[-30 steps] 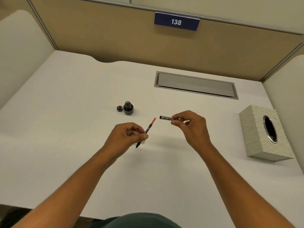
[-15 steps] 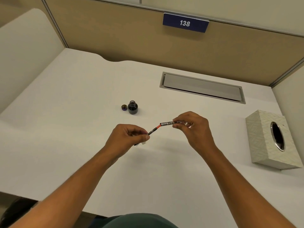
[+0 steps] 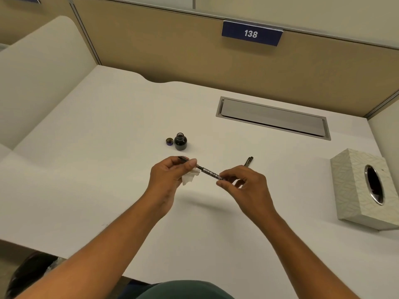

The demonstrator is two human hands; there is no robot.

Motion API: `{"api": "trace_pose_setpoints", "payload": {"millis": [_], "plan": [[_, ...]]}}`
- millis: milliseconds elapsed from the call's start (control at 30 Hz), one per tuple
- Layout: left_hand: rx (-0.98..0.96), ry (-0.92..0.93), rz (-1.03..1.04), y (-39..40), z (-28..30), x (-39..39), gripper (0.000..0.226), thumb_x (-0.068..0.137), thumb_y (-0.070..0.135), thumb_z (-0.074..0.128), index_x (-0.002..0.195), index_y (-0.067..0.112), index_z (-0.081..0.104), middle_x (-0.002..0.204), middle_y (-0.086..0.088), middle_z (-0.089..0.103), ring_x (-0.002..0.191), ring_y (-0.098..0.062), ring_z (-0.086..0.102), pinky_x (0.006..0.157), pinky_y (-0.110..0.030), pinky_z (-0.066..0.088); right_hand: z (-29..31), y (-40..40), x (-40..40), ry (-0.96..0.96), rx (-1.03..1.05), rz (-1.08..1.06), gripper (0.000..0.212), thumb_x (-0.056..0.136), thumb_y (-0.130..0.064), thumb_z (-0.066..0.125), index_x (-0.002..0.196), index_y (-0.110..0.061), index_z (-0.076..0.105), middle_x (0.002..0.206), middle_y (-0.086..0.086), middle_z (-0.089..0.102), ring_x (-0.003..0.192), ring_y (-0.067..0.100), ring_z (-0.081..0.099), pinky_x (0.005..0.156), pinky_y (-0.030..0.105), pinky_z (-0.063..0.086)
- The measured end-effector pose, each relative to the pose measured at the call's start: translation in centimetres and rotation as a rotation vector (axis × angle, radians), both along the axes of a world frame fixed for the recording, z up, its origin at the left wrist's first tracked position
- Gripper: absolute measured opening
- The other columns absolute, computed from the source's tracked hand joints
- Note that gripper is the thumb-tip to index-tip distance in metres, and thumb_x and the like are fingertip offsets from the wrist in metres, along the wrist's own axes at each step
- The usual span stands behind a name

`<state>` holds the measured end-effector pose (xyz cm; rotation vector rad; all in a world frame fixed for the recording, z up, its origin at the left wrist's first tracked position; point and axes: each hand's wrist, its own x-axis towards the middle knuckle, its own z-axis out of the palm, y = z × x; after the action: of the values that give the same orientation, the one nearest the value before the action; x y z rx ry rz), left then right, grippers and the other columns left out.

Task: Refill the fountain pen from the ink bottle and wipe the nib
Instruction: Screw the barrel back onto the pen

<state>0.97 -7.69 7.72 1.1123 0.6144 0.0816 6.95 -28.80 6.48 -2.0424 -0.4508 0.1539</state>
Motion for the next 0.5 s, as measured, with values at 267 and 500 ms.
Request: {"api": "trace_pose_setpoints", "payload": {"millis": [267,500], "plan": [[-0.051,-0.011,0.025,-0.8,-0.6,-0.1,0.021,0.079,0.027,0.081,0.088,0.009,0.083,0.094,-0.012,0.080,0.093,-0.028,0.073,0.091,-0.037,0.053,0.3,1.5,-2.1,0.128,0.084,-0.102,0.014,0.079,-0.015,0.089,0.085,-0.023,0.080,0.083,-0.015,0.077,0.079,0.004,0.070,0.067,0.014,0.049],[-0.012,-0.013,0.006,-1.2,-0.8,-0.1,0.019,0.078,0.030,0.082,0.085,0.012,0.086,0.094,-0.014,0.082,0.096,-0.029,0.072,0.097,-0.041,0.050,0.2,1.5,-2.2,0.071,0.060,-0.167,0.016,0.079,-0.014,0.088,0.083,-0.024,0.077,0.083,-0.013,0.074,0.084,0.008,0.071,0.068,0.019,0.050]]}}
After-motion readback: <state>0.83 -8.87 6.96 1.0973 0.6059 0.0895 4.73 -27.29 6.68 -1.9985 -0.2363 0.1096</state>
